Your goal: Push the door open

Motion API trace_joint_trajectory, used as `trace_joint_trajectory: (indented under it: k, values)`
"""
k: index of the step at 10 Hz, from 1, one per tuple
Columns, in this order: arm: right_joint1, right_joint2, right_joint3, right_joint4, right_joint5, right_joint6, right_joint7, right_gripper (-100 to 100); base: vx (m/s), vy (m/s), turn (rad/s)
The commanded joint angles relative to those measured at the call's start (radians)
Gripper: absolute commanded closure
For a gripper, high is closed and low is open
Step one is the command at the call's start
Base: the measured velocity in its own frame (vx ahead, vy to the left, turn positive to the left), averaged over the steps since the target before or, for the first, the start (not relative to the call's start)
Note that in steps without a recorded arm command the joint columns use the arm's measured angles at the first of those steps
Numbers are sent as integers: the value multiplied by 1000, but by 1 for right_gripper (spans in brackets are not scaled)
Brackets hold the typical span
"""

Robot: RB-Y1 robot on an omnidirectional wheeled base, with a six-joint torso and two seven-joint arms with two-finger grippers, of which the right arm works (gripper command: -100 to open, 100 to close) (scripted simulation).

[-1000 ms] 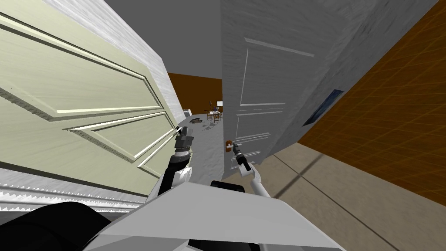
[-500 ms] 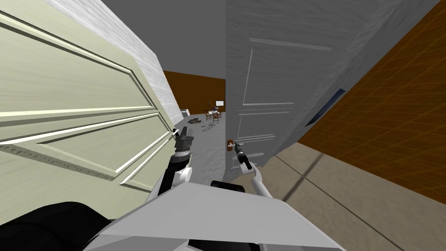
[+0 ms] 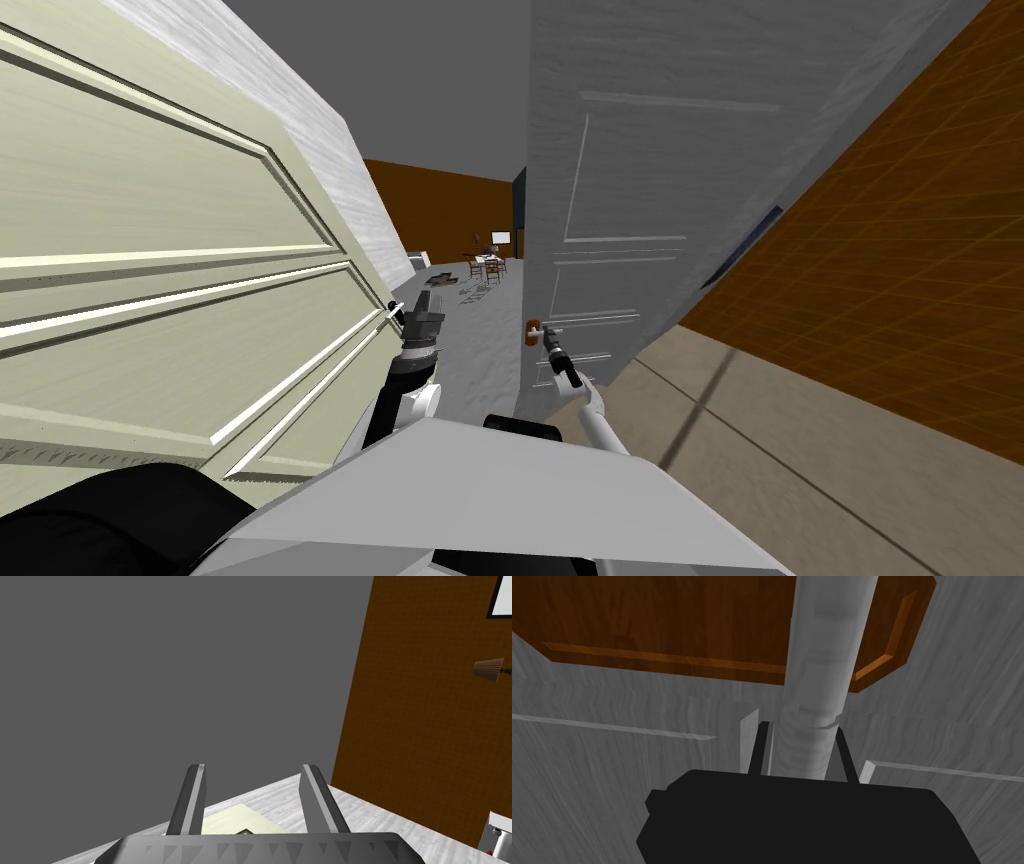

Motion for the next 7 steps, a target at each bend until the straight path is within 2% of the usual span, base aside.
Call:
trace_joint_trajectory:
  k: [1, 6, 7]
  values:
    - [-9, -11, -28, -7, -4, 5, 2, 100, 96, 96, -38]
    - [-25, 4, -99, 17, -10, 6, 18, 100, 136, 141, -85]
    - [-29, 9, -114, 22, -11, 6, 22, 100, 154, 198, -109]
